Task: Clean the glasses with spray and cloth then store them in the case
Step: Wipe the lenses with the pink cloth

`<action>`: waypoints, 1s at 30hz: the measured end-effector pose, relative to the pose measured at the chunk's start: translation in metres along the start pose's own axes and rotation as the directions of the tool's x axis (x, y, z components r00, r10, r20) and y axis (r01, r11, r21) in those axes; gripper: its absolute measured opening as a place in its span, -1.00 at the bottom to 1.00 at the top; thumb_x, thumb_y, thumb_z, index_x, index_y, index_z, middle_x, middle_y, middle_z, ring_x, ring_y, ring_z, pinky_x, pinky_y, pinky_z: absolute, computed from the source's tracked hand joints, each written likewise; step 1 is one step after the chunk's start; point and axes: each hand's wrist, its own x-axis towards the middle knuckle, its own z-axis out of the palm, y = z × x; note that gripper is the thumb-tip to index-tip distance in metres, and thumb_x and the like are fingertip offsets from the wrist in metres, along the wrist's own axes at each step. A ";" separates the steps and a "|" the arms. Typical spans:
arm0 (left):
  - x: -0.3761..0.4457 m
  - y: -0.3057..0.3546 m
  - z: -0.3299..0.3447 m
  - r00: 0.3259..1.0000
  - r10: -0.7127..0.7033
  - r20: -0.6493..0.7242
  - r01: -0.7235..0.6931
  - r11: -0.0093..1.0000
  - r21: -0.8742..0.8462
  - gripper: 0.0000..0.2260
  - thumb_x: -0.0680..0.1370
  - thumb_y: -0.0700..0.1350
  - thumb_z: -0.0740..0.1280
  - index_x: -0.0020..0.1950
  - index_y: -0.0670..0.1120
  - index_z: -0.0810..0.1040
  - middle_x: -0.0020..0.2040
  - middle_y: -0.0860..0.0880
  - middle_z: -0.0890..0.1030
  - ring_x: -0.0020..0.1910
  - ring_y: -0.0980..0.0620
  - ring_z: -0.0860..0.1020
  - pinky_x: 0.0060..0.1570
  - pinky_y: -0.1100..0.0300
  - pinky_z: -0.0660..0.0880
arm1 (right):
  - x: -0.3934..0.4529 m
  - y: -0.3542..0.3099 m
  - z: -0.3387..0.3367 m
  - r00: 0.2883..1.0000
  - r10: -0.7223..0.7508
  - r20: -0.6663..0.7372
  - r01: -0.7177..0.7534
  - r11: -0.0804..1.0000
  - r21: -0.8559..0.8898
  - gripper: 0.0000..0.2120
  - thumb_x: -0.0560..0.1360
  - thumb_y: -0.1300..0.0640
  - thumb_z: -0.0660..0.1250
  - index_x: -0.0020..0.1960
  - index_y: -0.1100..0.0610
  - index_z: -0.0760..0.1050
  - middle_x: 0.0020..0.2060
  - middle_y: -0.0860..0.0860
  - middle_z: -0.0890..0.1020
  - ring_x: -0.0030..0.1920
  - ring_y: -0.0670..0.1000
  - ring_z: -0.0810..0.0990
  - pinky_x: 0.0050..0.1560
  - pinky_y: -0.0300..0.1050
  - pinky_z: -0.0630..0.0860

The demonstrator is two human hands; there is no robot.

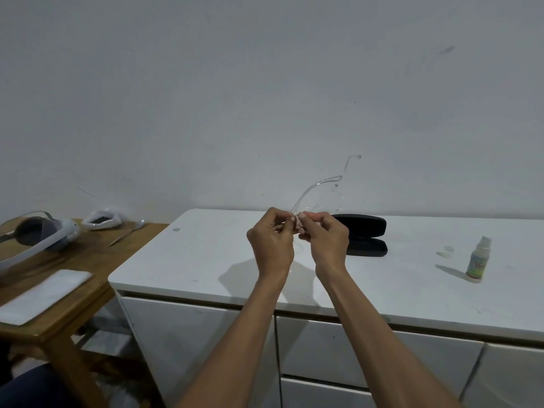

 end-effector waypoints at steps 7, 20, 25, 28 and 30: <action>-0.002 -0.010 -0.008 0.989 -0.146 0.025 0.147 0.985 -0.086 -0.90 0.47 -0.42 0.46 -0.20 -0.26 0.65 -0.27 -0.17 0.70 -0.25 -0.06 0.73 -0.17 0.02 0.70 | 0.004 -0.001 -0.023 0.964 0.066 0.256 -0.035 0.992 -0.124 -0.96 0.47 0.28 0.50 -0.16 0.23 0.71 -0.34 0.09 0.68 -0.34 -0.01 0.63 -0.20 -0.14 0.61; 0.002 0.002 -0.007 0.990 0.061 0.129 -0.074 0.992 0.098 -0.90 0.50 -0.37 0.42 -0.17 -0.20 0.63 -0.30 -0.05 0.69 -0.30 0.04 0.68 -0.20 0.02 0.66 | -0.007 0.008 0.008 0.973 -0.079 -0.219 0.064 0.995 -0.074 -0.94 0.49 0.18 0.49 -0.16 0.15 0.68 -0.30 -0.02 0.69 -0.28 -0.04 0.61 -0.19 -0.17 0.53; 0.005 0.007 -0.006 0.989 0.094 0.114 -0.103 0.991 0.081 -0.87 0.50 -0.40 0.39 -0.17 -0.20 0.63 -0.28 -0.05 0.70 -0.28 0.04 0.70 -0.19 0.05 0.67 | -0.001 0.007 0.018 0.964 -0.095 -0.247 0.099 0.995 0.000 -0.90 0.49 0.19 0.50 -0.18 0.13 0.63 -0.24 -0.02 0.68 -0.14 0.05 0.67 -0.06 -0.02 0.63; 0.008 0.006 -0.006 0.988 0.095 0.120 -0.104 0.992 0.071 -0.90 0.51 -0.38 0.41 -0.15 -0.21 0.63 -0.29 -0.06 0.70 -0.29 0.02 0.69 -0.20 0.00 0.67 | 0.002 0.007 0.016 0.979 -0.085 -0.187 0.092 0.995 0.030 -0.88 0.48 0.18 0.51 -0.21 0.11 0.62 -0.23 -0.01 0.71 -0.12 0.09 0.69 -0.05 -0.01 0.65; 0.011 0.007 -0.007 0.989 0.095 0.116 -0.103 0.993 0.063 -0.92 0.51 -0.35 0.43 -0.16 -0.21 0.64 -0.30 -0.07 0.69 -0.31 -0.02 0.68 -0.24 -0.06 0.65 | 0.005 0.006 0.013 0.990 -0.076 -0.122 0.082 0.996 0.043 -0.91 0.48 0.20 0.52 -0.19 0.12 0.65 -0.22 0.01 0.73 -0.13 0.08 0.70 -0.08 -0.03 0.66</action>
